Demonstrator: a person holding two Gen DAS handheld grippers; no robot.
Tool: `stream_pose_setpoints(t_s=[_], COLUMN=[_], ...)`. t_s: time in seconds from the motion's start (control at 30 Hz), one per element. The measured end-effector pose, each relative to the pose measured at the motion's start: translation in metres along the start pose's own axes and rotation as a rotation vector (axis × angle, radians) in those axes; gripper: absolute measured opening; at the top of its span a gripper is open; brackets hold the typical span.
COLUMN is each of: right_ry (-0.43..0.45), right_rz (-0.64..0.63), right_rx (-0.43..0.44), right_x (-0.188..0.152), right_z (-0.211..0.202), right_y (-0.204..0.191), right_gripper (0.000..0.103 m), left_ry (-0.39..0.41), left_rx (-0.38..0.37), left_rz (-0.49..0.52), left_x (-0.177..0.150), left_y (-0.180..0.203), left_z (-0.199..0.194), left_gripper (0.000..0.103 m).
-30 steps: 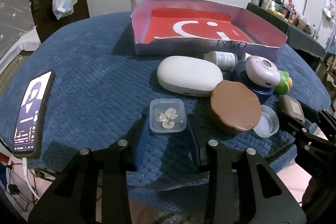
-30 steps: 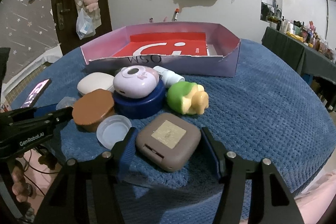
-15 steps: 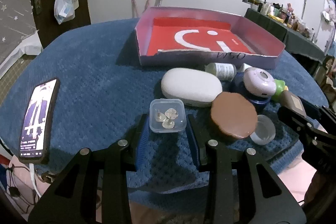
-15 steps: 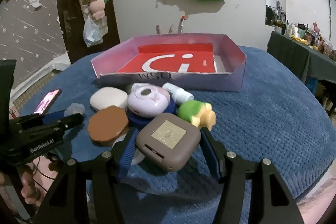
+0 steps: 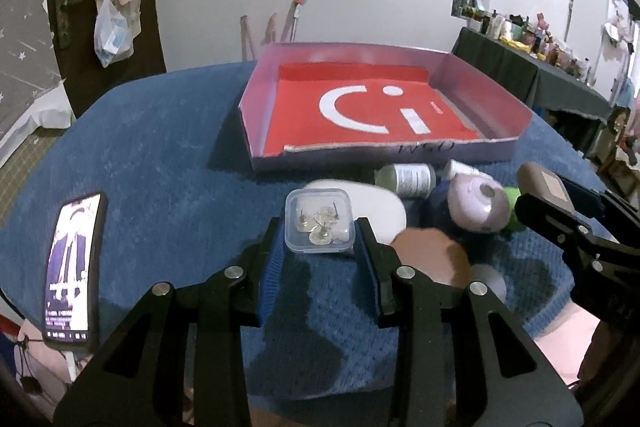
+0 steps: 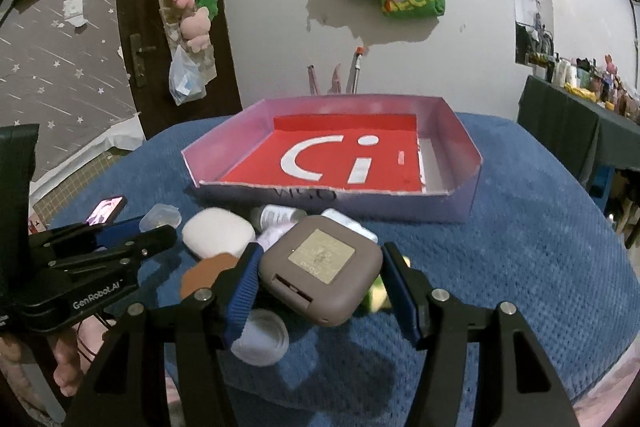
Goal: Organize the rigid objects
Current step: 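Carry the clear box with the left gripper while the right gripper carries the taupe case over the tray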
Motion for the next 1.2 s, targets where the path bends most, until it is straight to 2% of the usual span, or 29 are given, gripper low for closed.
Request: stream_pose_setpoints(t_s=[0.8,1.2], right_ry=[0.001,-0.050], right_rz=[0.011,0.026], right_rx=[0.056,0.078], right_x=[0.065,0.084], right_z=[0.023,0.044], right_y=[0.020,0.029], right_gripper=[0.062,0.062], left_ry=[0.054,0.047], left_rx=[-0.019,-0.034], left_rz=[0.024,0.022], left_x=[0.068,0.091], left_y=[0.007,0.007], left_z=[0.014,0.024], left_gripper=[0.033,0.033])
Point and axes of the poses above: each gripper's, at about its wrist camera, not at the fingertips, and z roughly the way its jaws point, y to its right, x to its top, the point moved 4 cm from there along z, roughly the way its jaws point, and after that the axes turned 9 degrees about -y, right-handed, at the moved point
